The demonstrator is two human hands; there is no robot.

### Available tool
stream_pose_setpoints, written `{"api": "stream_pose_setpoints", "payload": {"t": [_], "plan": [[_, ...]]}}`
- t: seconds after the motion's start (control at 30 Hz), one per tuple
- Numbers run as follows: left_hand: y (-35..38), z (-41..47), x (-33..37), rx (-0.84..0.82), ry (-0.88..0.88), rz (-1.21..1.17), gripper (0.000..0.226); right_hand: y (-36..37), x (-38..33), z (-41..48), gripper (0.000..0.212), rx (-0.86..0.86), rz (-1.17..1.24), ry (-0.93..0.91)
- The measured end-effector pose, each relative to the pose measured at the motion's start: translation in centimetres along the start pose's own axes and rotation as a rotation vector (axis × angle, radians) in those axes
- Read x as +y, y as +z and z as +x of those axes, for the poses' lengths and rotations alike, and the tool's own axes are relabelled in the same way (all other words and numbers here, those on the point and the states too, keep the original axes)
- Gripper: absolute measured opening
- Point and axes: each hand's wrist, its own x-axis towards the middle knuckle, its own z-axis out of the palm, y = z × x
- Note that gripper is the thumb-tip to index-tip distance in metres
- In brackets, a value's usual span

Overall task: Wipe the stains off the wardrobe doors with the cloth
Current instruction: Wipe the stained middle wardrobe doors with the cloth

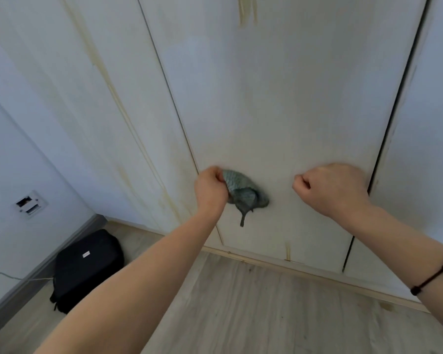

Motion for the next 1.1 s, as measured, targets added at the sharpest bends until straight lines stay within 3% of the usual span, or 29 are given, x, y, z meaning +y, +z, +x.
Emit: {"api": "stream_pose_setpoints", "payload": {"t": [0.1, 0.2, 0.33, 0.53, 0.8, 0.93, 1.1], "plan": [[-2.2, 2.5, 3.8, 0.151, 0.115, -0.139, 0.021, 0.3, 0.1, 0.2, 0.052, 0.014, -0.02, -0.032], [-2.0, 2.7, 2.4, 0.165, 0.076, -0.104, 0.042, 0.3, 0.2, 0.3, 0.05, 0.023, -0.006, -0.061], [-0.6, -0.1, -5.2, -0.03, -0.027, 0.019, 0.011, 0.6, 0.7, -0.3, 0.05, -0.008, 0.003, -0.13], [1.8, -0.8, -14.3, -0.15, -0.236, 0.35, 0.024, 1.1, 0.9, -0.3, 0.05, -0.018, -0.02, -0.165], [5.5, -1.7, -18.2, -0.463, -0.539, 0.338, 0.014, 2.6, 1.2, -0.4, 0.057, 0.064, -0.036, -0.22], [9.0, -3.7, -15.9, -0.631, -0.439, 0.53, 0.021, 3.3, 1.7, -0.8, 0.055, 0.081, -0.028, -0.22], [14.3, -8.5, -14.5, -0.888, -0.091, 0.81, 0.034, 3.6, 1.1, -1.0, 0.05, 0.124, -0.007, -0.183]]}}
